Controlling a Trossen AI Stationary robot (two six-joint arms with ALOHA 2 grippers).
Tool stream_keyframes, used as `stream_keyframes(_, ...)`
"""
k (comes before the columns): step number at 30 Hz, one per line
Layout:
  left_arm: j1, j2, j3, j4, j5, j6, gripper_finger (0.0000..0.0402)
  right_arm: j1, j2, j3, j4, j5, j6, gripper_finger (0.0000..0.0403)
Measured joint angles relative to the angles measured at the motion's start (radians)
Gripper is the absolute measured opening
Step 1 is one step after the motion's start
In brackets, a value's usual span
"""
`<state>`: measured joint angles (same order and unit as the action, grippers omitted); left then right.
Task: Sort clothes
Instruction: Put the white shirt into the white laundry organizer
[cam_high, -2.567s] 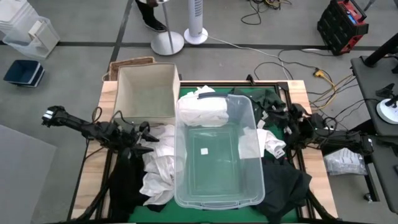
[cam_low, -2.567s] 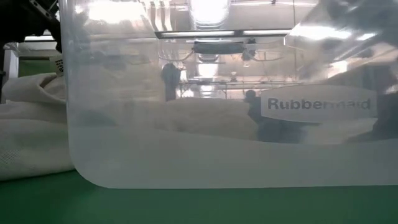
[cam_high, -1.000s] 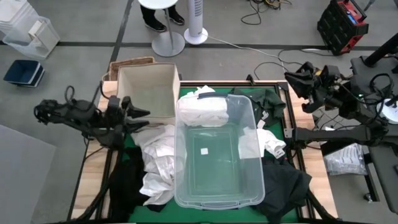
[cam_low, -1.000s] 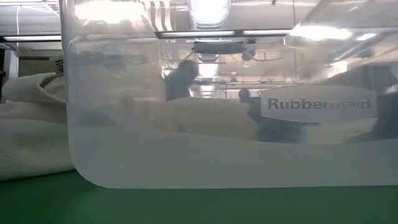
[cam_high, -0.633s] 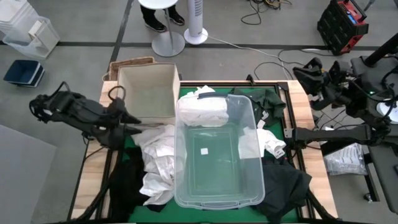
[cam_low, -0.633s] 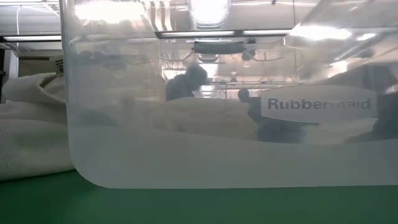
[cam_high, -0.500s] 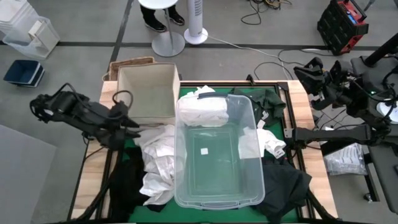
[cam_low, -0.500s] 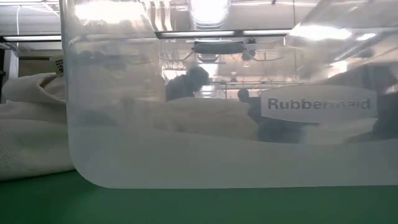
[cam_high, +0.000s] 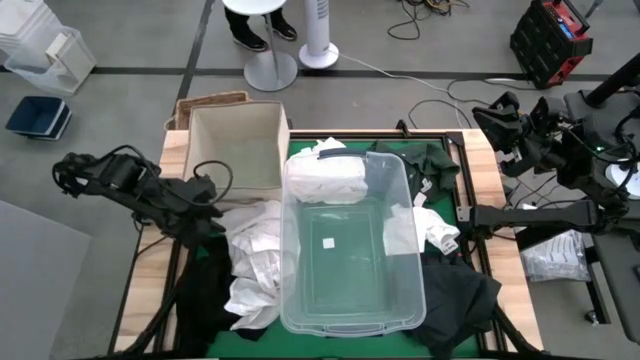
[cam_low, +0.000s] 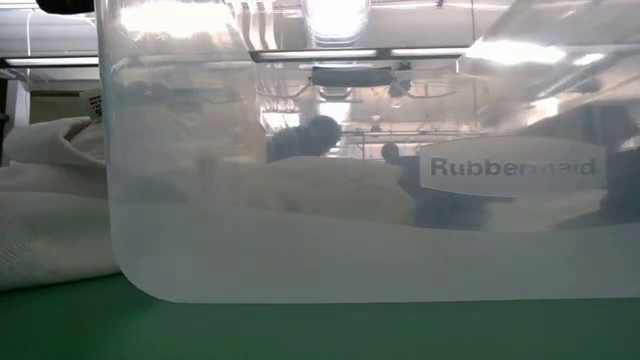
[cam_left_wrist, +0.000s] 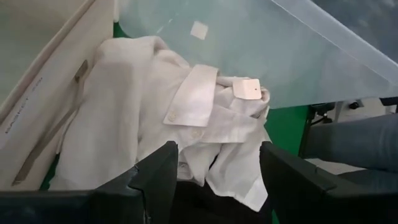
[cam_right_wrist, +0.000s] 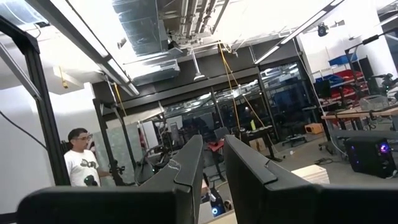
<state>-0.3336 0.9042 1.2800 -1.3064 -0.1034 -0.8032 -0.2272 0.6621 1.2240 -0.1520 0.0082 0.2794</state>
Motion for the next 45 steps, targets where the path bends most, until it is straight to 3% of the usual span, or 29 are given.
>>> stream_keyframes(12, 0.000, 0.034, 0.000, -0.027, 0.018, -0.011, 0.0204, 0.000, 0.003, 0.000, 0.002, 0.000, 0.056, 0.0057)
stream_keyframes(15, 0.000, 0.051, 0.000, -0.017, 0.032, 0.045, 0.0204, 0.000, 0.012, 0.000, 0.008, -0.009, 0.125, 0.0057)
stream_keyframes(22, -0.026, 0.077, -0.030, 0.046, 0.038, 0.207, 0.0204, 0.000, 0.042, 0.023, 0.008, -0.026, 0.046, 0.0057)
stream_keyframes(25, -0.048, 0.074, -0.077, 0.120, 0.032, 0.215, 0.0204, 0.000, 0.066, 0.063, 0.001, -0.053, 0.008, 0.0057)
stream_keyframes(33, -0.078, 0.051, -0.254, 0.201, -0.113, 0.199, 0.0204, 0.000, 0.127, 0.210, -0.116, -0.062, -0.090, 0.0057)
stream_keyframes(45, -0.078, 0.041, -0.523, 0.486, -0.120, 0.158, 0.0204, 0.000, 0.182, 0.274, -0.195, -0.062, -0.134, 0.0057)
